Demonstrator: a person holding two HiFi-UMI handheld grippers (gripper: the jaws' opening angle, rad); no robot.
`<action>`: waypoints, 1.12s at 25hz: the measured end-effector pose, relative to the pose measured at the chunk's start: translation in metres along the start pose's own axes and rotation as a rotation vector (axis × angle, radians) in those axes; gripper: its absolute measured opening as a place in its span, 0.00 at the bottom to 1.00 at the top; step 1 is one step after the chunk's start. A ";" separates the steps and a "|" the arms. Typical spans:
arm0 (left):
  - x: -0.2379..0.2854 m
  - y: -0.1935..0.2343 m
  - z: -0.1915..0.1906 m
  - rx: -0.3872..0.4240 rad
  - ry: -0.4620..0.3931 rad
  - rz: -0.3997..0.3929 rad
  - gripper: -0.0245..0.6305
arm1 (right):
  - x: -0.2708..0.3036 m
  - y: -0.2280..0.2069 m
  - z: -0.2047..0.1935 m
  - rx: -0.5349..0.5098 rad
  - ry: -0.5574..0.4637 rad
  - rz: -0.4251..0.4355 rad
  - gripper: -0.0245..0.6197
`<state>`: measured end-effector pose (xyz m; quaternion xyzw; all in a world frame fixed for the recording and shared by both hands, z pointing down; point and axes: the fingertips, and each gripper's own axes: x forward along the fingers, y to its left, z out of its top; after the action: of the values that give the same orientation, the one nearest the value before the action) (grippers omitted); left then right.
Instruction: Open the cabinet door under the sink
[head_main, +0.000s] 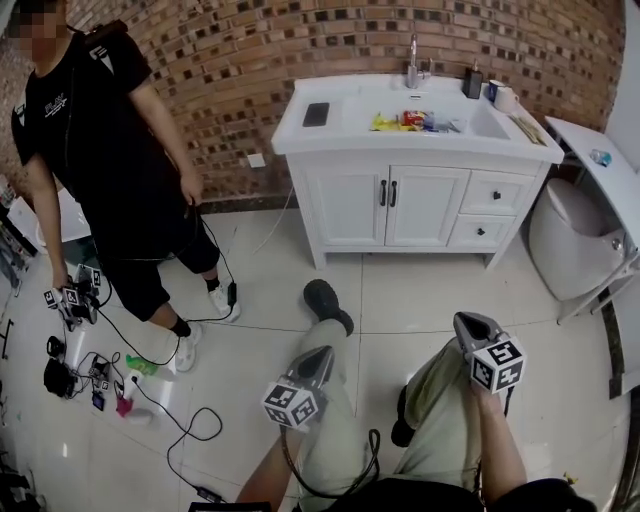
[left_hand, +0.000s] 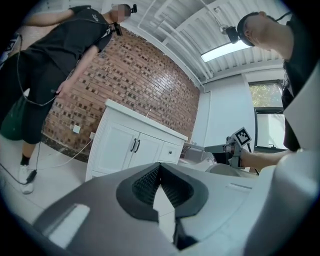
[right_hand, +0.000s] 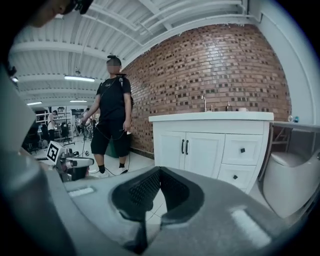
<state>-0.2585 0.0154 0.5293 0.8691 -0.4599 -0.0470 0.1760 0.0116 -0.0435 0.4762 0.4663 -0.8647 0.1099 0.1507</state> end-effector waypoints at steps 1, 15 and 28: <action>0.014 0.005 0.001 0.007 0.000 -0.001 0.06 | 0.008 -0.006 0.006 0.011 -0.006 0.008 0.03; 0.180 0.045 0.049 0.208 0.126 -0.060 0.06 | 0.140 -0.074 0.078 -0.038 -0.075 0.003 0.02; 0.260 0.118 0.112 0.211 0.070 0.010 0.06 | 0.303 -0.137 0.070 0.125 0.012 0.049 0.03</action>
<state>-0.2292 -0.2866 0.4865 0.8817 -0.4601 0.0328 0.0996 -0.0417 -0.3747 0.5278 0.4527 -0.8665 0.1699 0.1238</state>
